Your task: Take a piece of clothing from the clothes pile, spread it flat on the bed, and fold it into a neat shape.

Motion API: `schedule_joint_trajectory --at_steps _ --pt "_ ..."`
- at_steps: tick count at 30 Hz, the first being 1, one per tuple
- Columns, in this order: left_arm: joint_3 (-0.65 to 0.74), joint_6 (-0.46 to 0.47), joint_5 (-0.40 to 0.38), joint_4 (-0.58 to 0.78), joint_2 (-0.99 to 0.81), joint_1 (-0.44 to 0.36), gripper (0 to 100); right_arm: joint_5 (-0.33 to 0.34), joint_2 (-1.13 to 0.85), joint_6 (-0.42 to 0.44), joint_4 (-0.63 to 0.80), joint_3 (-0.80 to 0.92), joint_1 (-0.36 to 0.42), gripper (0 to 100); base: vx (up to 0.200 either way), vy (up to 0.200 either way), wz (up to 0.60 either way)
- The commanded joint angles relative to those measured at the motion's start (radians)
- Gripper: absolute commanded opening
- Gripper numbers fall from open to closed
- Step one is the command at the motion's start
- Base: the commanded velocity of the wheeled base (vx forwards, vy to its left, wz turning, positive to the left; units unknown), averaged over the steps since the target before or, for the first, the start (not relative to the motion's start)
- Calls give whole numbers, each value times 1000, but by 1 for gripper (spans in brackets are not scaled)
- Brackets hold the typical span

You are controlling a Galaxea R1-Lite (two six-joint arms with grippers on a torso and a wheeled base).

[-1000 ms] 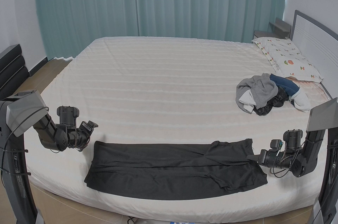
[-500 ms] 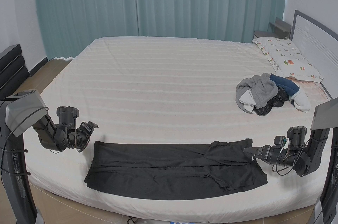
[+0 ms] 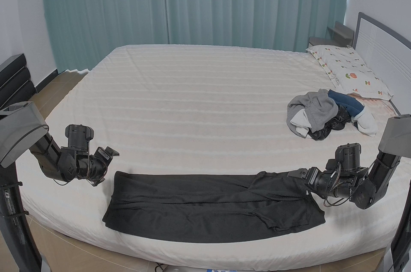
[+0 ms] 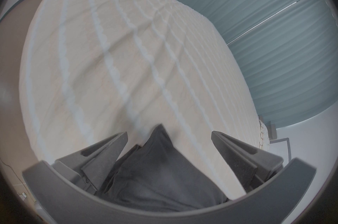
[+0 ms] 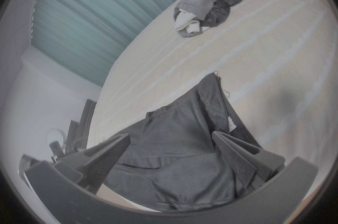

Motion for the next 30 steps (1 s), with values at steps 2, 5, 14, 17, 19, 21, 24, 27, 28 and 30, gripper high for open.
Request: schedule_joint_trajectory --at_steps 2,5,14,17,19,21,24,27,28,30 --pt "157 9 1 9 -78 -57 100 -60 -47 165 41 -10 74 100 0 0 0" --pt "200 17 11 10 -69 -94 100 -69 -24 190 32 14 89 100 0 0 0" --pt "201 18 14 16 -64 -109 100 -69 7 196 30 23 83 100 0 0 0" --pt "201 18 16 13 -52 -109 100 -69 5 196 29 23 85 100 0 0 0" --pt "198 18 16 12 -43 -111 100 -69 5 196 29 23 85 100 0 0 0" --pt "191 18 17 9 -23 -111 100 -69 7 196 27 23 86 100 0 0 0" --pt "178 18 22 12 -12 -111 100 -69 5 196 27 23 89 100 0 0 0" --pt "174 18 25 10 2 -111 100 -71 7 196 29 23 92 100 0 0 0" --pt "171 18 27 10 5 -112 100 -71 7 196 29 25 92 100 0 0 0" --pt "160 18 47 13 8 -112 100 -71 7 196 30 25 92 100 0 0 0"
